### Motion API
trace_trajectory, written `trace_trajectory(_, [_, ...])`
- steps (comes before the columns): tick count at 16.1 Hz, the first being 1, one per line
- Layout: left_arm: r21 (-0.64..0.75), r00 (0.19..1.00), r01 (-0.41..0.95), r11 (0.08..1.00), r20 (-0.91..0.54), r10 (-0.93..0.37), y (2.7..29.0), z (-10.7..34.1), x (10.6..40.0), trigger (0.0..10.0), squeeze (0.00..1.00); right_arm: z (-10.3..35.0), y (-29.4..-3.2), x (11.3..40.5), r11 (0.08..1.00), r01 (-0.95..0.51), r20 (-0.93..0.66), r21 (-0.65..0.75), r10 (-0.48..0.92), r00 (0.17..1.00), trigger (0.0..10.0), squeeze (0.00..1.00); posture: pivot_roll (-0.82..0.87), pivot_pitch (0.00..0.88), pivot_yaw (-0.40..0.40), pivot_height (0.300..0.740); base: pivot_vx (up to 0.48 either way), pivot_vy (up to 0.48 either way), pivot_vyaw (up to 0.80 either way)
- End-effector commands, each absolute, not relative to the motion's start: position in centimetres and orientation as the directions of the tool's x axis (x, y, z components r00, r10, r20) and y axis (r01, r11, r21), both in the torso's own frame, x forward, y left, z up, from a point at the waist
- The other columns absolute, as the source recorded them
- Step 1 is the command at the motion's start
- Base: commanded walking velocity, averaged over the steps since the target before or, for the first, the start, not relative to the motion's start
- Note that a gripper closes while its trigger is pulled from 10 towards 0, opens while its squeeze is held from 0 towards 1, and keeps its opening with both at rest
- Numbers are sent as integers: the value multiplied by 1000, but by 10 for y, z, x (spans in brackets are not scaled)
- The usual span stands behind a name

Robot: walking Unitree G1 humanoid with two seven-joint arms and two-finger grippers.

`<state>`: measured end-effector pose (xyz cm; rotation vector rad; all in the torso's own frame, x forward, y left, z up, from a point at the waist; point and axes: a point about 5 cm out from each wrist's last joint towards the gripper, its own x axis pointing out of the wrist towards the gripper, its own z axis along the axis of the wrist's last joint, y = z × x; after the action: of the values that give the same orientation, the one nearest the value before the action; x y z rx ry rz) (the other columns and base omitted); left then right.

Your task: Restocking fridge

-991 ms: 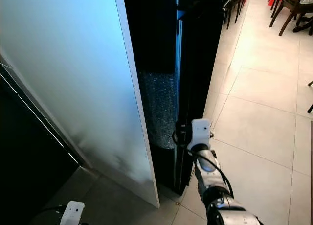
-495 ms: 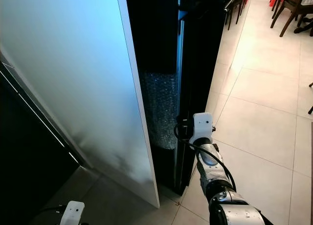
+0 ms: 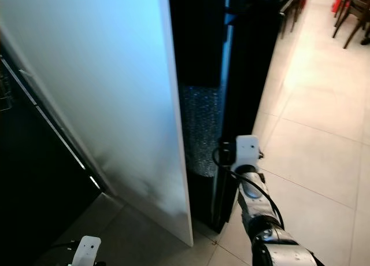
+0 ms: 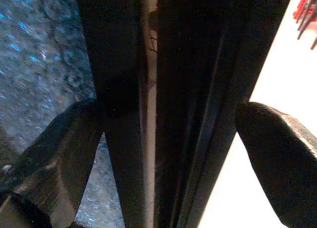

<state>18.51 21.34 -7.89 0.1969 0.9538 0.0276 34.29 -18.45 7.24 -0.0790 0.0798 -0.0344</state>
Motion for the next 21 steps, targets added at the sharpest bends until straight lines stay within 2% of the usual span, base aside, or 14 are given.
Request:
trace_trajectory(1, [184, 571, 54, 982, -812, 121, 215, -80, 183, 10000, 0, 65, -209, 333, 986, 152, -96, -66, -158, 983, 10000, 0, 35, 0, 59, 740, 0, 0, 0])
trace_trajectory(6, [180, 570, 52, 982, -813, 119, 215, -80, 183, 10000, 0, 54, -225, 321, 970, 228, -123, -88, -237, 964, 10000, 0, 36, 0, 56, 740, 0, 0, 0])
trace_trajectory(11, [178, 569, 54, 983, -814, 116, 215, -80, 183, 10000, 0, 53, -258, 309, 917, 379, -113, -127, -393, 913, 10000, 0, 37, 0, 54, 740, 0, 0, 0])
trace_trajectory(12, [178, 569, 55, 982, -814, 116, 215, -80, 183, 10000, 0, 54, -275, 302, 877, 458, -103, -143, -474, 875, 10000, 0, 33, 0, 56, 740, 0, 0, 0])
trace_trajectory(15, [178, 568, 60, 982, -815, 113, 215, -80, 183, 10000, 0, 53, -300, 285, 779, 601, -76, -177, -619, 781, 10000, 0, 30, 0, 56, 740, 0, 0, 0])
trace_trajectory(18, [180, 569, 64, 982, -815, 112, 215, -80, 183, 10000, 0, 44, -308, 271, 693, 694, -89, -198, -717, 691, 10000, 0, 33, 0, 56, 740, 0, 0, 0])
trace_trajectory(21, [183, 568, 64, 981, -815, 115, 216, -80, 183, 10000, 0, 26, -303, 261, 682, 713, -194, -162, -731, 655, 10000, 0, 33, 0, 56, 740, 0, 0, 0])
